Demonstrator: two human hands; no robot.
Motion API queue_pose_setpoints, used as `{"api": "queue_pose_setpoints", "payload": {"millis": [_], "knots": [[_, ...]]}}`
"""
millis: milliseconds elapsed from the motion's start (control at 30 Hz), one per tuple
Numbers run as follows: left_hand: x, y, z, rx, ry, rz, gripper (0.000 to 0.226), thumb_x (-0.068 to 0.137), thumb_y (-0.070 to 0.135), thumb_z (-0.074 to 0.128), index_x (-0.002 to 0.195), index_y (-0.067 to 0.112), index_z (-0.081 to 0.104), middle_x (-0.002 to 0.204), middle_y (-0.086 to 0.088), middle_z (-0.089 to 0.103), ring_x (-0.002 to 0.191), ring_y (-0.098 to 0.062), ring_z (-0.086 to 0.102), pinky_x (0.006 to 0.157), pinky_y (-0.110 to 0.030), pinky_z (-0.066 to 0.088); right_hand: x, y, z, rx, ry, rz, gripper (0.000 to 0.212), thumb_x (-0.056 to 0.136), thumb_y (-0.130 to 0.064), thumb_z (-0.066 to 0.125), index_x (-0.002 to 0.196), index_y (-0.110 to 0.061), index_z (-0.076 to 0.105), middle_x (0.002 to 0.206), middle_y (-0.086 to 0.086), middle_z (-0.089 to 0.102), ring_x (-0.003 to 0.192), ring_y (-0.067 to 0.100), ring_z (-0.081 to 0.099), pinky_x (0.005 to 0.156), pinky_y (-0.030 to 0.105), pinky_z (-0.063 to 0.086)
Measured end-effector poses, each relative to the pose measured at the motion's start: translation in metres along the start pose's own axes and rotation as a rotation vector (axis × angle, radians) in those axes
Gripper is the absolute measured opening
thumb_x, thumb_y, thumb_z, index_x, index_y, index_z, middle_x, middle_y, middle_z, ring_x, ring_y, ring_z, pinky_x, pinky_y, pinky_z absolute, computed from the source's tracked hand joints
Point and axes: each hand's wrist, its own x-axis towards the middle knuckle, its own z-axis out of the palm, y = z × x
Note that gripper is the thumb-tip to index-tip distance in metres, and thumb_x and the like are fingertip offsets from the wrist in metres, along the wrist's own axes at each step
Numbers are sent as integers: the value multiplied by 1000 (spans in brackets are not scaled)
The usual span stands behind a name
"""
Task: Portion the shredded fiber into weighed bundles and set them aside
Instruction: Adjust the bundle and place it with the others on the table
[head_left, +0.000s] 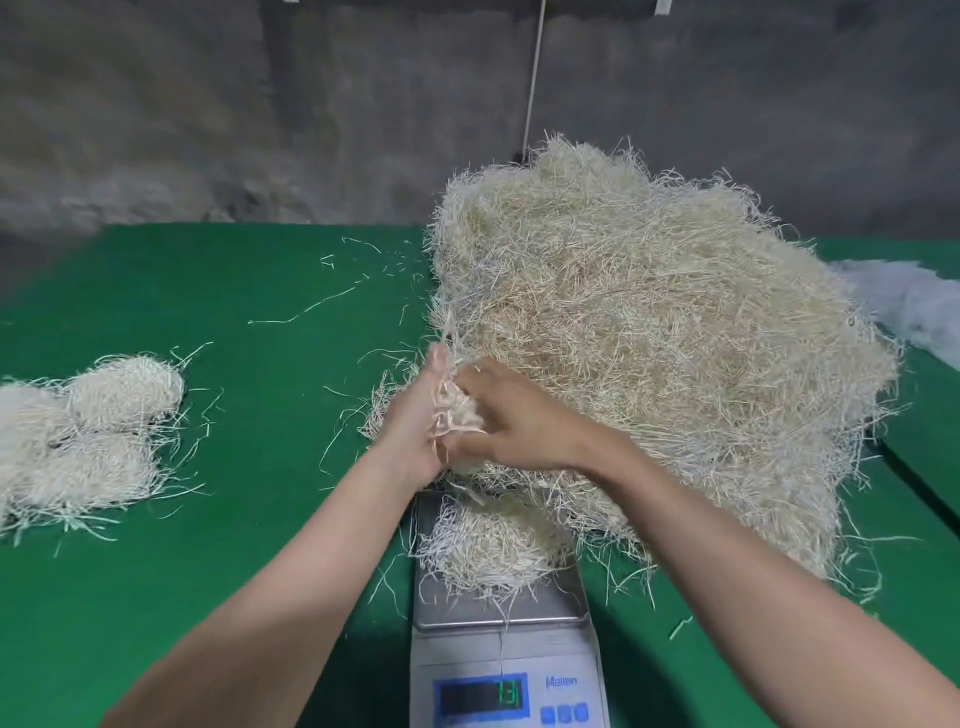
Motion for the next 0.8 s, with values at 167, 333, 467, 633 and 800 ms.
{"api": "queue_pose_setpoints", "payload": {"millis": [167, 333, 467, 633, 800], "knots": [[4, -37, -7, 598, 326, 345, 43, 93, 51, 43, 84, 9, 50, 60, -6, 51, 52, -17, 51, 56, -34, 43, -30, 14, -34, 407, -48, 323, 48, 82, -26, 70, 126, -23, 50, 122, 0, 55, 78, 13, 67, 59, 22, 54], [-7, -35, 13, 808, -3, 289, 63, 86, 53, 53, 135, 14, 44, 123, -4, 58, 107, -17, 60, 90, -33, 49, -42, 22, 1, 255, 93, 189, 71, 79, -23, 74, 139, -27, 37, 115, -15, 47, 70, -5, 47, 61, 12, 40], [-16, -18, -6, 645, -164, 159, 64, 66, 27, 75, 125, 23, 51, 123, -1, 55, 112, -17, 53, 98, -35, 41, -57, 48, 11, 566, 262, 351, 36, 79, 1, 67, 104, -23, 56, 104, -7, 53, 81, 3, 50, 71, 24, 45], [-16, -43, -31, 896, 145, 488, 44, 80, -7, 62, 84, 36, 64, 109, 6, 62, 62, -6, 54, 54, -21, 46, -69, 65, 36, 566, 250, 459, 17, 85, -4, 64, 95, -15, 58, 92, -7, 53, 83, 9, 51, 70, 22, 43], [-9, -65, -57, 950, 345, 619, 37, 82, -2, 61, 78, 34, 66, 89, 12, 66, 46, 0, 47, 42, -9, 35, -73, 67, 66, 288, 138, 423, 31, 88, -23, 65, 118, -21, 58, 119, -4, 53, 111, 12, 44, 100, 28, 30]]}}
